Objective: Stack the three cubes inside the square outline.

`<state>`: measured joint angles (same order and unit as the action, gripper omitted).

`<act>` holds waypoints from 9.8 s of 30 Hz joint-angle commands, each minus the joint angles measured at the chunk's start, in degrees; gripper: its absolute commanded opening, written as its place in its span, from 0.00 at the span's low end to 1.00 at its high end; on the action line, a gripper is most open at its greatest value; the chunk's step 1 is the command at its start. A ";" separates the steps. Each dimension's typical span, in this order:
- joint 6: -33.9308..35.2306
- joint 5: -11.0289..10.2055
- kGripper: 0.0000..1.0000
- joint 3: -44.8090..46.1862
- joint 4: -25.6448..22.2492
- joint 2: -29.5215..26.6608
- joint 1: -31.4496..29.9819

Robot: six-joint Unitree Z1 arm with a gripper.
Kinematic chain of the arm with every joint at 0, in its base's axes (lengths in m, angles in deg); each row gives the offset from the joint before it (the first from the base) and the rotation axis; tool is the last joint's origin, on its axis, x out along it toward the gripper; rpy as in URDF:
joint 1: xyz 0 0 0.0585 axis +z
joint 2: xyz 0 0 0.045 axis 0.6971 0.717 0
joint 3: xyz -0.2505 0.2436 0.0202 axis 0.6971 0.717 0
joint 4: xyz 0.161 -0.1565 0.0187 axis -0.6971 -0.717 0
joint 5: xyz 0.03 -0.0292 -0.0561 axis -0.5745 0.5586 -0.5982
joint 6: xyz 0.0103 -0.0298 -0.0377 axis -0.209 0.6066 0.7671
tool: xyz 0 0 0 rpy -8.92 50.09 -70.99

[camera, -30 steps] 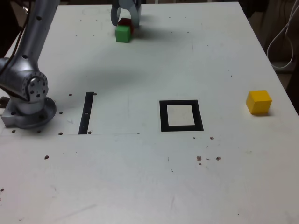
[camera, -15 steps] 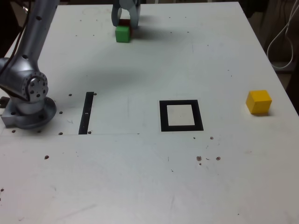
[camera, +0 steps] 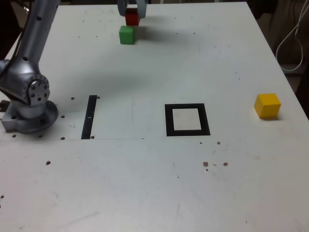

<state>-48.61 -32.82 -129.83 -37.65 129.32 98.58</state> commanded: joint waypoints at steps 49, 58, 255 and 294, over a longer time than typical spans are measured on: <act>46.44 7.53 0.25 31.99 -0.61 -25.50 -47.51; 53.59 9.73 0.25 31.44 1.19 -21.81 -51.96; 49.62 10.58 0.08 -15.54 -12.85 -0.61 -58.00; 56.00 12.04 0.10 27.06 2.73 -19.62 -60.28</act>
<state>7.24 -20.98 -103.22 -35.42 110.44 38.38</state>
